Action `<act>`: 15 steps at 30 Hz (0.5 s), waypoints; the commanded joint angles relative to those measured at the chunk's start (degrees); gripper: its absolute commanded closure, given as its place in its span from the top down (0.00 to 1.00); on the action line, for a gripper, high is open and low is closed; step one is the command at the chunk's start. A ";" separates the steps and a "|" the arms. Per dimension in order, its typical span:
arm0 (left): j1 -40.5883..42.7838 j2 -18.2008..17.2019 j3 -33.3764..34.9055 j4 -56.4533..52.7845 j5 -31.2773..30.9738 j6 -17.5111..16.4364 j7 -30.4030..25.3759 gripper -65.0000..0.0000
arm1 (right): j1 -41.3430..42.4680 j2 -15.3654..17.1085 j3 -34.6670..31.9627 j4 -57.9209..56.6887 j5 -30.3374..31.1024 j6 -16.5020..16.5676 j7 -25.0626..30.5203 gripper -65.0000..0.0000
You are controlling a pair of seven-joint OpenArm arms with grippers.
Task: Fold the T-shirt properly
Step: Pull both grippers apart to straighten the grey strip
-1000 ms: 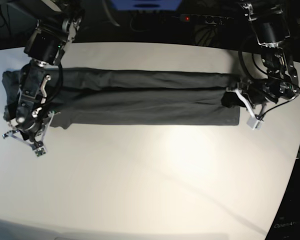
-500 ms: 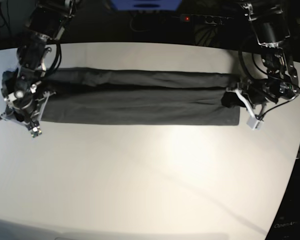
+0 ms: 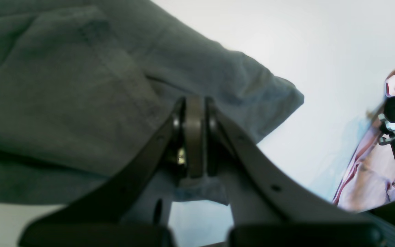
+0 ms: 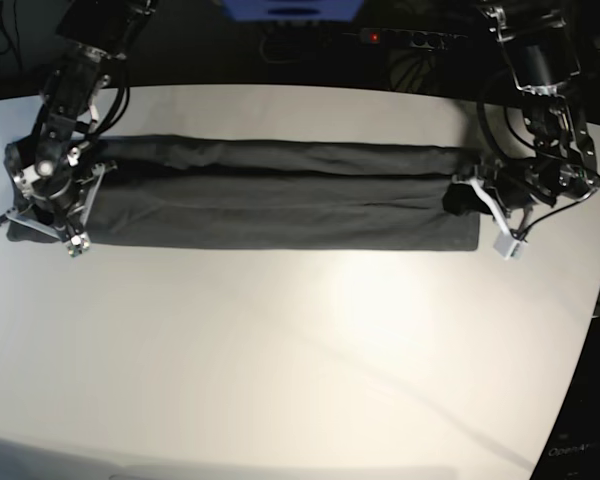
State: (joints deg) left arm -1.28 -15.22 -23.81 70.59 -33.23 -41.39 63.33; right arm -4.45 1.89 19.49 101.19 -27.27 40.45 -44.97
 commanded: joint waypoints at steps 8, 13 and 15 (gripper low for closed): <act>0.71 -0.56 0.12 -0.48 5.94 1.39 3.70 0.04 | 1.15 -0.35 4.47 1.10 -0.21 -0.45 0.97 0.26; 0.71 -0.56 0.12 -0.48 5.85 1.39 3.70 0.04 | 1.24 -0.53 5.09 1.01 -0.12 -0.45 1.06 0.59; 0.71 -0.56 0.12 -0.39 5.85 1.39 3.70 0.04 | 1.24 -0.53 5.09 1.01 -0.12 -0.45 1.06 0.68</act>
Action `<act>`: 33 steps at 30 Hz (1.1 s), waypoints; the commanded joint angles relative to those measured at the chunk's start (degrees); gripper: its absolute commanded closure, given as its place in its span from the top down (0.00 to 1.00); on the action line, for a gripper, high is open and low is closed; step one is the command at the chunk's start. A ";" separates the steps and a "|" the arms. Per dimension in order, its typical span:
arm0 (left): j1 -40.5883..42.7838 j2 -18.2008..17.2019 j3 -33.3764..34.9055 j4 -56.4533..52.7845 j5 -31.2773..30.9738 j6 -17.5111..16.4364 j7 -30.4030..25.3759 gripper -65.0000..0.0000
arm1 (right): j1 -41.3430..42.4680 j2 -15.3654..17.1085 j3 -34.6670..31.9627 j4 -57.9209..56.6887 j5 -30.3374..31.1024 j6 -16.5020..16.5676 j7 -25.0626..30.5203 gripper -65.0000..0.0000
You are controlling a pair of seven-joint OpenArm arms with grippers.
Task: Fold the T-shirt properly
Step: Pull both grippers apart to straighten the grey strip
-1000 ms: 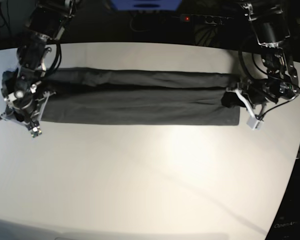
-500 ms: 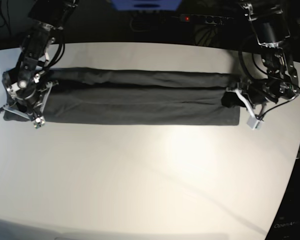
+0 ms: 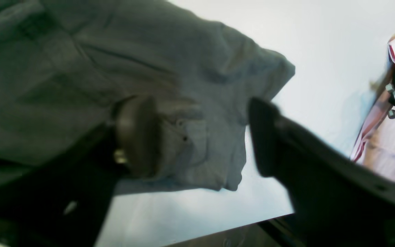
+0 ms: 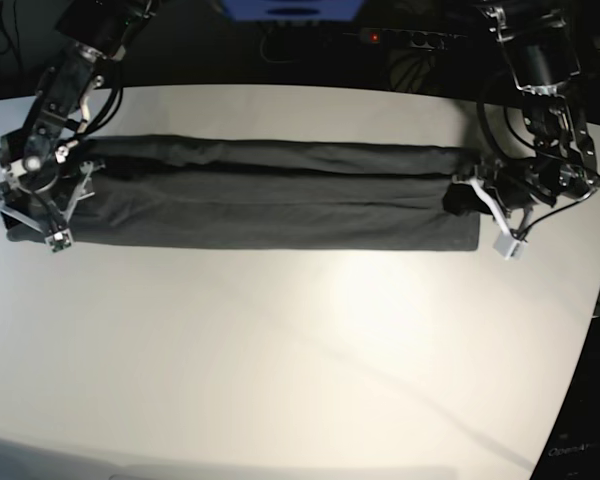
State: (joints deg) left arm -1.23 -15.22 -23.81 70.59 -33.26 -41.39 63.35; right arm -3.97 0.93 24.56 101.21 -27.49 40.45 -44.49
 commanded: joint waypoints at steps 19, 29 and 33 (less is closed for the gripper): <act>0.66 -0.56 0.12 -0.39 5.87 1.39 3.77 0.04 | 4.10 1.58 0.10 1.08 -3.50 -0.45 -0.92 0.00; 0.58 -0.56 0.12 -0.39 5.87 1.39 3.86 0.04 | 5.68 -0.71 0.10 1.17 -3.33 -0.45 -5.14 0.00; 0.66 -0.56 0.12 -0.39 5.87 1.39 4.03 0.04 | 5.15 -1.85 0.19 0.90 -3.24 -0.45 -4.70 0.00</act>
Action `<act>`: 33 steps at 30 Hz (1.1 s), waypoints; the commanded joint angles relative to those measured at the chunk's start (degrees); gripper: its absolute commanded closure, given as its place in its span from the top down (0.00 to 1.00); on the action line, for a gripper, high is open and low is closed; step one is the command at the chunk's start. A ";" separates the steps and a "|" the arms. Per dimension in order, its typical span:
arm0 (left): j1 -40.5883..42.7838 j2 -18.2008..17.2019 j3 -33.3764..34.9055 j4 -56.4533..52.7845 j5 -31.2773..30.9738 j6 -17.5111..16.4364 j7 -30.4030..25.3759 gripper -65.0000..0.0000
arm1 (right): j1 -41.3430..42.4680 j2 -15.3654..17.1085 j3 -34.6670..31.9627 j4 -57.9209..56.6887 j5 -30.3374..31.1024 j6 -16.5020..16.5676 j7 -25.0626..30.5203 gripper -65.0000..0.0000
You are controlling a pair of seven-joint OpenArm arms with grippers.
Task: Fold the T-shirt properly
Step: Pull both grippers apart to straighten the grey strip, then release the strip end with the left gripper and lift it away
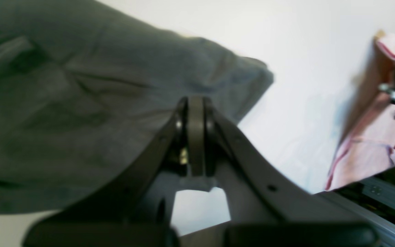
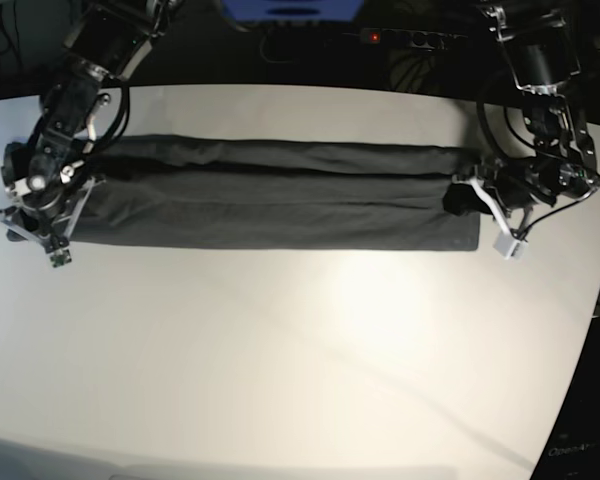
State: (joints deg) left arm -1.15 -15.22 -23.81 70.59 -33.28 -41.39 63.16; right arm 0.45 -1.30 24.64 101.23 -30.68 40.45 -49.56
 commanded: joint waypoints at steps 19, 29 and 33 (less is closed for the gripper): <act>0.31 -1.08 0.12 -0.30 5.89 1.39 4.40 0.04 | 2.50 1.61 6.61 -13.54 2.41 -0.45 7.41 0.00; -2.68 -3.99 -7.00 0.31 5.80 1.39 10.65 0.05 | 2.41 1.61 6.61 -13.63 2.41 -0.45 7.41 0.00; -4.43 -4.16 -6.91 0.31 5.89 1.39 10.82 0.05 | 2.41 1.61 6.61 -13.63 2.41 -0.45 7.41 0.00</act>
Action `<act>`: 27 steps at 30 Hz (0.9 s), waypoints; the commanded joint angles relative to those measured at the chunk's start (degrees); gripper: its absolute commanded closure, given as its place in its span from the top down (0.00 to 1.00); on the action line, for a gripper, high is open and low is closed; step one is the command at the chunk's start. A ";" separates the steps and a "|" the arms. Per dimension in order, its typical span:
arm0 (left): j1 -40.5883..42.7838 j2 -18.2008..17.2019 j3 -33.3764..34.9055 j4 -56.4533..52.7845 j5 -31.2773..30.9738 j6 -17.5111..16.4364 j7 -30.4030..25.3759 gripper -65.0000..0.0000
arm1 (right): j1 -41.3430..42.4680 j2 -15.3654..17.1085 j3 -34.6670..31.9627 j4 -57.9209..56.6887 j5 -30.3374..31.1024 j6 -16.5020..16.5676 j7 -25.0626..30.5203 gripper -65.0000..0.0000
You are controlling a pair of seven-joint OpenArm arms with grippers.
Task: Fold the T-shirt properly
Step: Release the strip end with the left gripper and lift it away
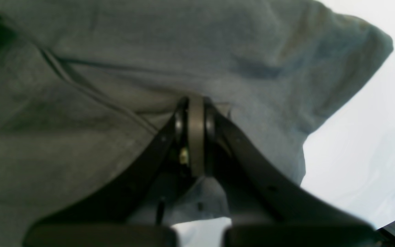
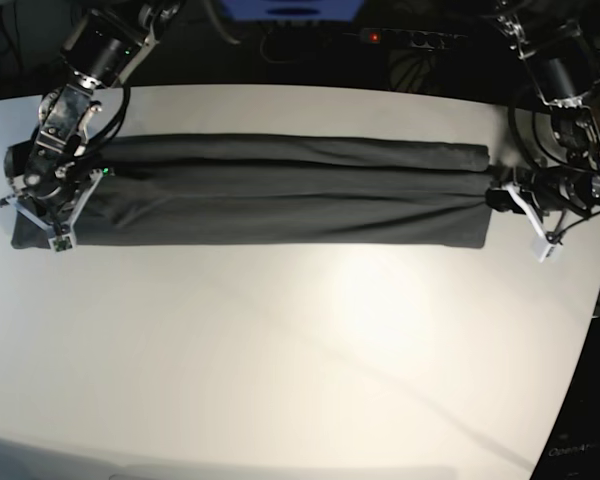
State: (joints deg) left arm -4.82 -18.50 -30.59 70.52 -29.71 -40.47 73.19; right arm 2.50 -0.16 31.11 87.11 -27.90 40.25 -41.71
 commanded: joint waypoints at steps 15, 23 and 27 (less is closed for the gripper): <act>-2.61 -2.20 -0.49 0.29 -1.36 0.47 4.57 0.05 | 0.79 0.47 0.05 -5.13 -0.54 -0.25 2.29 0.00; -2.35 -5.37 -0.49 -0.32 -11.47 0.47 4.66 0.05 | 0.79 0.47 0.05 -5.13 -0.54 -0.25 2.37 0.00; -2.35 -5.45 -0.49 -0.50 -10.86 0.47 4.66 0.05 | 0.79 0.47 0.05 -5.31 -0.54 -0.25 2.29 0.00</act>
State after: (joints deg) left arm -6.35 -22.74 -30.87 69.36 -39.70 -40.07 78.26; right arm 3.49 0.47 31.16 82.65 -28.12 38.72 -37.21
